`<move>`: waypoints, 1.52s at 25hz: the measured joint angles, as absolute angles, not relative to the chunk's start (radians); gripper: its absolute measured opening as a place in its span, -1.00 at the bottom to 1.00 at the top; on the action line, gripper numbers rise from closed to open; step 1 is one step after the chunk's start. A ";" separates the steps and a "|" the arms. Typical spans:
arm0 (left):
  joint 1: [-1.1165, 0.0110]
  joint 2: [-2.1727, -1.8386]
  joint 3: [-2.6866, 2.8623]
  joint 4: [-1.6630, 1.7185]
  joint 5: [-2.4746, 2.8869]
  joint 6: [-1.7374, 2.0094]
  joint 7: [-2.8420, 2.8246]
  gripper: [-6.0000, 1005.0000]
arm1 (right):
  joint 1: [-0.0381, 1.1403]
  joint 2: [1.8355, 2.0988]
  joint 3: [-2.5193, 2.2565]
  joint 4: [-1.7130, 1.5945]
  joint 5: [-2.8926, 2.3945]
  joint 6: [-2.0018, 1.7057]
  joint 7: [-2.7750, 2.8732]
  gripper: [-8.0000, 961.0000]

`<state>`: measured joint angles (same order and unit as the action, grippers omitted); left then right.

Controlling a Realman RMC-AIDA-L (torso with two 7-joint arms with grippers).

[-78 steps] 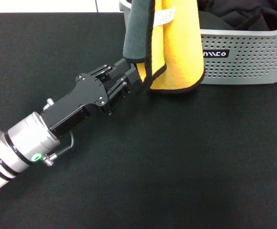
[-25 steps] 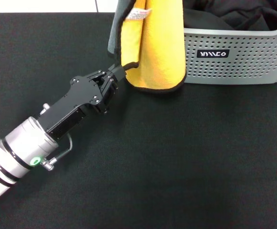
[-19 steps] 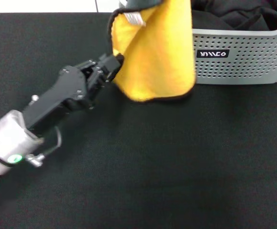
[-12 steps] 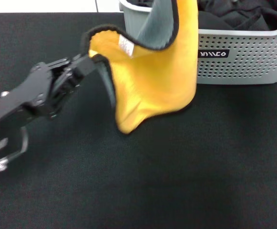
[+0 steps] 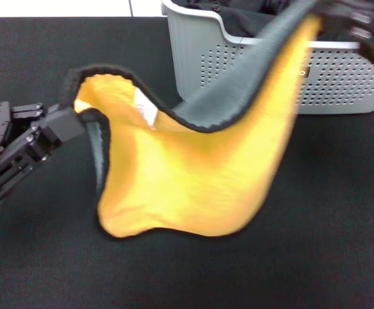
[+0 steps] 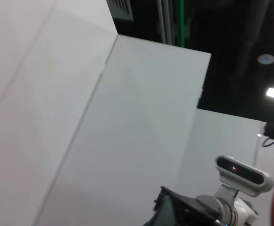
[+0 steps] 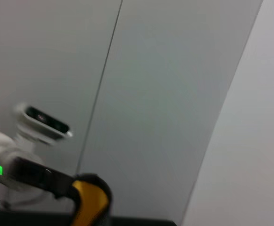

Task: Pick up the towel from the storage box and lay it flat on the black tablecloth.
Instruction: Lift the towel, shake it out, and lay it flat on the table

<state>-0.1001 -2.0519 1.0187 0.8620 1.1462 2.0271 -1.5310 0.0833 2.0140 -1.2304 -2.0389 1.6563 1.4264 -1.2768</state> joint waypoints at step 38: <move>-0.362 -2.027 1.113 0.380 1.413 1.958 -1.407 -0.89 | -0.093 2.020 -1.178 -1.185 1.706 1.730 -1.647 -0.74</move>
<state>-0.3619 -2.0269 1.1127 0.3798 1.4127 1.9577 -1.4067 -0.0934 2.0200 -1.1783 -1.1854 1.7061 1.7297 -1.6465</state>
